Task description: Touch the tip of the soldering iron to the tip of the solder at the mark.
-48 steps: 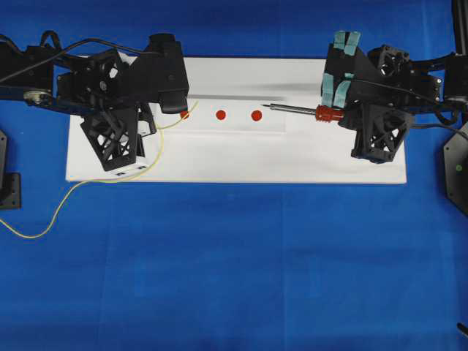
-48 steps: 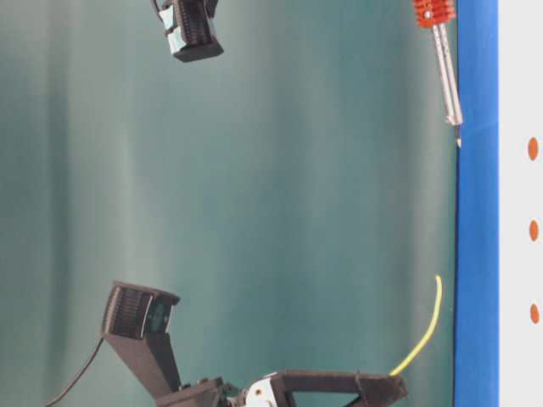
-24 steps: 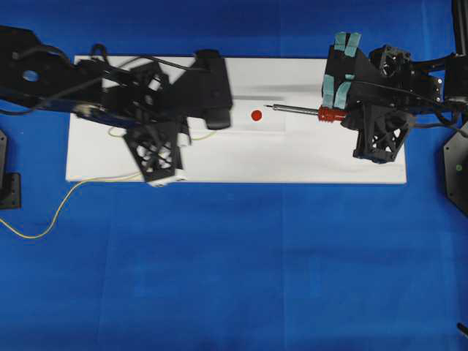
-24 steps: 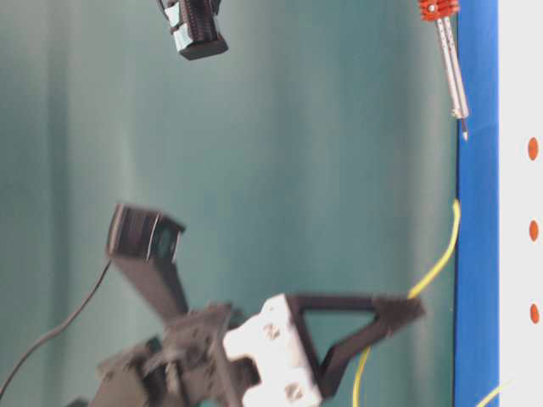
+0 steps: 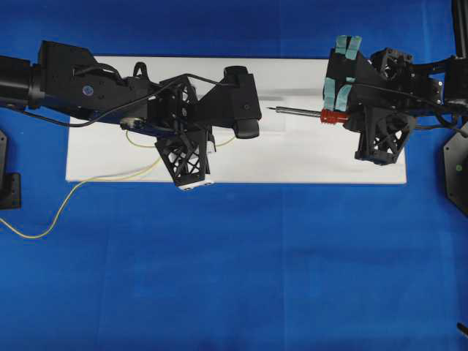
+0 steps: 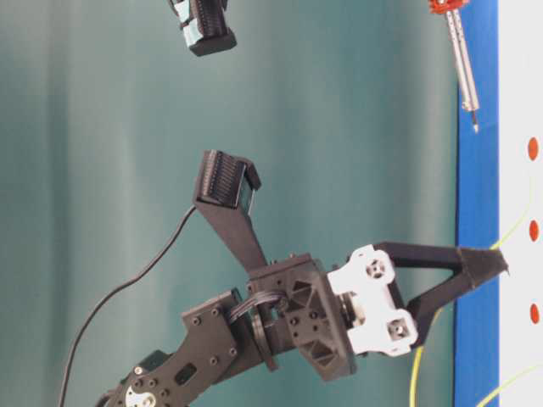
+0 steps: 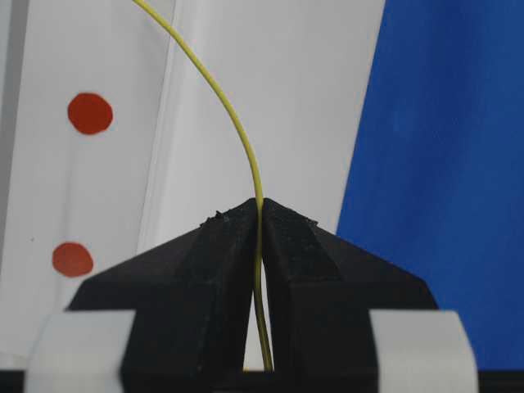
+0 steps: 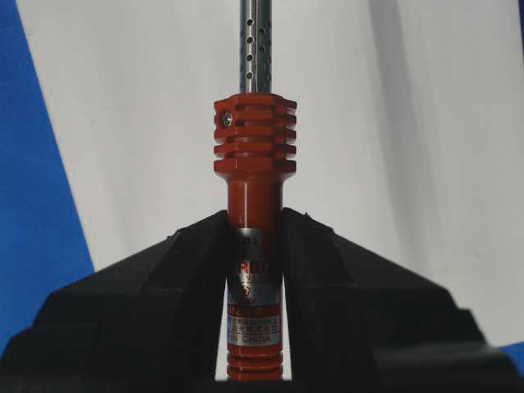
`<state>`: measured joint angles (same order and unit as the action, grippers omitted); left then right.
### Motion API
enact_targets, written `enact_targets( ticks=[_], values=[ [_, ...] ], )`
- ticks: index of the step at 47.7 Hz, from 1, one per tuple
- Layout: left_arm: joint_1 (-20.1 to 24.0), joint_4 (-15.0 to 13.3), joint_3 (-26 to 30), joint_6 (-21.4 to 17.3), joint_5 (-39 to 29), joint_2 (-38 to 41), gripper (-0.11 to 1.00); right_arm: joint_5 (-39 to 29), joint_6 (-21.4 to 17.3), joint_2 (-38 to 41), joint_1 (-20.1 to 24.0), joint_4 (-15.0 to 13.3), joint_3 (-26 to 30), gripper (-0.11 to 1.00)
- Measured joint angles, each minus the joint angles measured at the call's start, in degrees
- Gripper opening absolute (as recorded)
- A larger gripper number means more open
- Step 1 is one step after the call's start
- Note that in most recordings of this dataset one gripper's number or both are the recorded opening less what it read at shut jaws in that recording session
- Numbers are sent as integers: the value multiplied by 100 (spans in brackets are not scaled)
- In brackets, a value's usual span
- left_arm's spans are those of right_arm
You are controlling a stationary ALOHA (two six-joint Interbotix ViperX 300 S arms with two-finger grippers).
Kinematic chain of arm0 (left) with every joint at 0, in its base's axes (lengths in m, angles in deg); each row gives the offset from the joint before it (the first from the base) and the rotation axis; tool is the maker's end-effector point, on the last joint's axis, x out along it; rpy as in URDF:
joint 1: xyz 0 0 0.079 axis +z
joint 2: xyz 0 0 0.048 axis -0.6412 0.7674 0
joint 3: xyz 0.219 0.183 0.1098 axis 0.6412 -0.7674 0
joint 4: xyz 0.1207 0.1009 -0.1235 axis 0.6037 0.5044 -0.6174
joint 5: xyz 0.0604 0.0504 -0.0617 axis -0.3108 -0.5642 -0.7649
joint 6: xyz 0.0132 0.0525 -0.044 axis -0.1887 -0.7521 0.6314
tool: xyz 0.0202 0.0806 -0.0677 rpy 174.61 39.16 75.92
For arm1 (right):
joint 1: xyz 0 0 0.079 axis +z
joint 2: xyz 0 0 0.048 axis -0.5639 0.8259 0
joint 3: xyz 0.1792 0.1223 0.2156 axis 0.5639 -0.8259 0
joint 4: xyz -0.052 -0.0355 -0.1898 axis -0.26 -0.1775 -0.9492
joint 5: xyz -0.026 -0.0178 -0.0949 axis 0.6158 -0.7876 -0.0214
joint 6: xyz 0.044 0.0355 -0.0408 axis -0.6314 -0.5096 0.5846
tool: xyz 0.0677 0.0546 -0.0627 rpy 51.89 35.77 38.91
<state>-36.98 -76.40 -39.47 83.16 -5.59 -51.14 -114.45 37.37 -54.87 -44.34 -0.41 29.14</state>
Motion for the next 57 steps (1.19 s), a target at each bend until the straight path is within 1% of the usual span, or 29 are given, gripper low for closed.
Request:
enact_targets(
  ticks=[7,17,57],
  values=[
    [0,0,18,0,62,114,1,53,0,0,0,0,-53,6],
    [18,-9,53,0,70,185,1,70,-123,0,0,-9,-70,6],
    [79,-9,97,-62,88,193,1,105,-123,387,0,-18,53,6]
  ],
)
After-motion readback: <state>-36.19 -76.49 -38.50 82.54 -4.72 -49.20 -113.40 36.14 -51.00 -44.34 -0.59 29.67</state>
